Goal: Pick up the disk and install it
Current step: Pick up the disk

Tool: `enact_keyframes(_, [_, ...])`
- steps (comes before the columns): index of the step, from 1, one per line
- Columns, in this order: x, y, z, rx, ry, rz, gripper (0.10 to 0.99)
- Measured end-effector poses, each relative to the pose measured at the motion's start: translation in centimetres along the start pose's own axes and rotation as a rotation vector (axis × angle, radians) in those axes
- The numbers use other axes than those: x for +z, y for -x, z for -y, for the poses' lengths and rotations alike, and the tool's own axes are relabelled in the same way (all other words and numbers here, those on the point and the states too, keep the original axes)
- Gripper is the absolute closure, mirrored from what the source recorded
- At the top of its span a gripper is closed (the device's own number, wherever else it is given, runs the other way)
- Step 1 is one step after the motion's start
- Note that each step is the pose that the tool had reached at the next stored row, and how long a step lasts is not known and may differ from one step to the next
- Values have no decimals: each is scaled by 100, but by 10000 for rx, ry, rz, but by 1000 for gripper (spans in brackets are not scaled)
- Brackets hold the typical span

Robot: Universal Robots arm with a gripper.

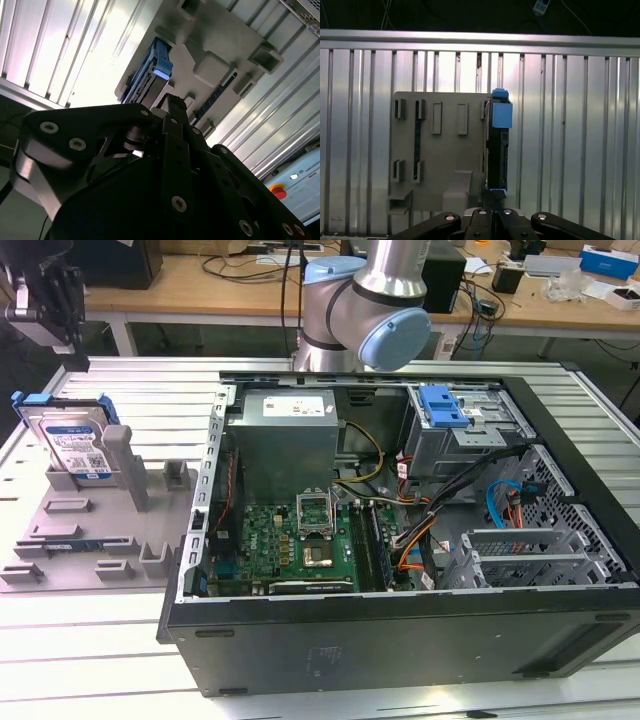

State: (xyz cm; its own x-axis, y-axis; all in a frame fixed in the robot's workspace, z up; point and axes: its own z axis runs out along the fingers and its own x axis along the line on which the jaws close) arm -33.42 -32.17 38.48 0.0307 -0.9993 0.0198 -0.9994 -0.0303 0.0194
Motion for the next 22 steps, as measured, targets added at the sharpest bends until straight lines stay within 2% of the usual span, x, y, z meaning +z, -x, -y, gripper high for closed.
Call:
enact_keyframes(12, [1,17,0,-199,-13,-7,973])
enact_keyframes(15, [2,18,1,-272,-26,-8,792])
enact_keyframes(16, [3,18,1,-294,-31,-9,792])
enact_keyframes(18, [3,19,1,-334,-41,-10,671])
enact_keyframes(19, [3,18,1,-340,-44,-11,671])
enact_keyframes(22, [3,20,0,-340,-49,-11,486])
